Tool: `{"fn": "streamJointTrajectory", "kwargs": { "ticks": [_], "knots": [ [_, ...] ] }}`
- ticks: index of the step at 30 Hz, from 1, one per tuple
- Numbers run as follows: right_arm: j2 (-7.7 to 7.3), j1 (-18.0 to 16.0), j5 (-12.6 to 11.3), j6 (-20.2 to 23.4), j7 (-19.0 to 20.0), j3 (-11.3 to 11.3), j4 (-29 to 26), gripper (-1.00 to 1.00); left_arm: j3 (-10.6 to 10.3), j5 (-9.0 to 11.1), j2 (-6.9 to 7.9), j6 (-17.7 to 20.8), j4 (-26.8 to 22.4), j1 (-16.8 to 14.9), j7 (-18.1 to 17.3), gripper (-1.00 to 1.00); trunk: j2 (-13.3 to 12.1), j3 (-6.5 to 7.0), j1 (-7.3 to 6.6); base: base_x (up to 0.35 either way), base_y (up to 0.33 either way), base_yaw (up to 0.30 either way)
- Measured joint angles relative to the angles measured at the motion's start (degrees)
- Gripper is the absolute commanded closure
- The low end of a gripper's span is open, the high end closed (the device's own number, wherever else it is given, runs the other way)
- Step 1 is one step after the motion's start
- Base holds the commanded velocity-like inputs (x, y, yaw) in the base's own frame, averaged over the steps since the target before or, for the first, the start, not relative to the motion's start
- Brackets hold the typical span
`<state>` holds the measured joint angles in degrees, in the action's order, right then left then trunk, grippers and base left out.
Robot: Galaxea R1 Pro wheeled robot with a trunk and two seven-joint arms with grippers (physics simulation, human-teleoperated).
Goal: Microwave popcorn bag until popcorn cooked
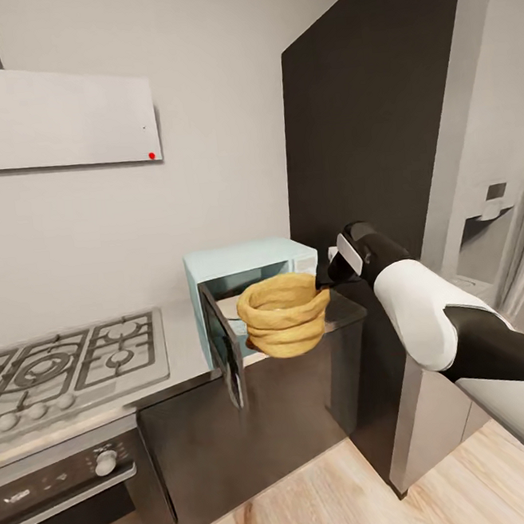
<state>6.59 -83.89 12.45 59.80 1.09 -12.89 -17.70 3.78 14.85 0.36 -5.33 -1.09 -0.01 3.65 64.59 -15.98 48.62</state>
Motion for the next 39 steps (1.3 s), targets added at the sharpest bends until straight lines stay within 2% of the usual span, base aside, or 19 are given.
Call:
{"fn": "streamJointTrajectory", "kwargs": {
  "ticks": [6, 10, 18, 22, 31, 39],
  "knots": [
    [0.10, 0.0, 0.1, 0.0, 0.0, 0.0, 0.0, 1.00, 0.1, 0.1, -0.06, 0.1, 0.1, 0.0, 0.1, -1.00, 0.0, 0.00, 0.00, 0.001, 0.291, 0.000],
    [0.00, 0.0, 1.9, 0.0, 0.0, 0.2, 0.0, 1.00, 0.1, 0.1, 0.00, 0.1, 0.1, 0.0, 0.0, -1.00, 0.0, 0.01, 0.00, 0.000, 0.085, 0.000],
    [-0.23, 0.0, 1.3, 0.0, 0.1, 0.2, -0.1, 1.00, 0.1, 0.1, 0.00, 0.1, 0.0, 0.0, 0.1, -1.00, 0.0, 0.00, 0.00, 0.011, 0.003, 0.000],
    [-0.28, 0.0, 0.1, 0.0, 0.1, 0.0, -0.2, 1.00, 0.1, 0.1, 0.00, 0.1, 0.0, 0.0, -0.1, -1.00, 0.0, 0.00, -0.03, 0.258, 0.000, 0.000],
    [-0.34, 0.0, 0.1, 0.0, 0.1, 0.1, -0.3, 1.00, 0.1, 0.1, 0.00, 0.1, 0.0, 0.0, -0.1, -1.00, 0.0, 0.00, -0.02, 0.287, 0.000, 0.000],
    [-0.25, 0.5, -0.1, 0.0, 0.2, 0.1, 0.7, 1.00, 0.1, 0.1, 0.00, 0.1, 0.0, 0.0, -0.1, -1.00, 0.0, 0.00, 0.00, 0.030, 0.000, 0.000]
  ]
}}
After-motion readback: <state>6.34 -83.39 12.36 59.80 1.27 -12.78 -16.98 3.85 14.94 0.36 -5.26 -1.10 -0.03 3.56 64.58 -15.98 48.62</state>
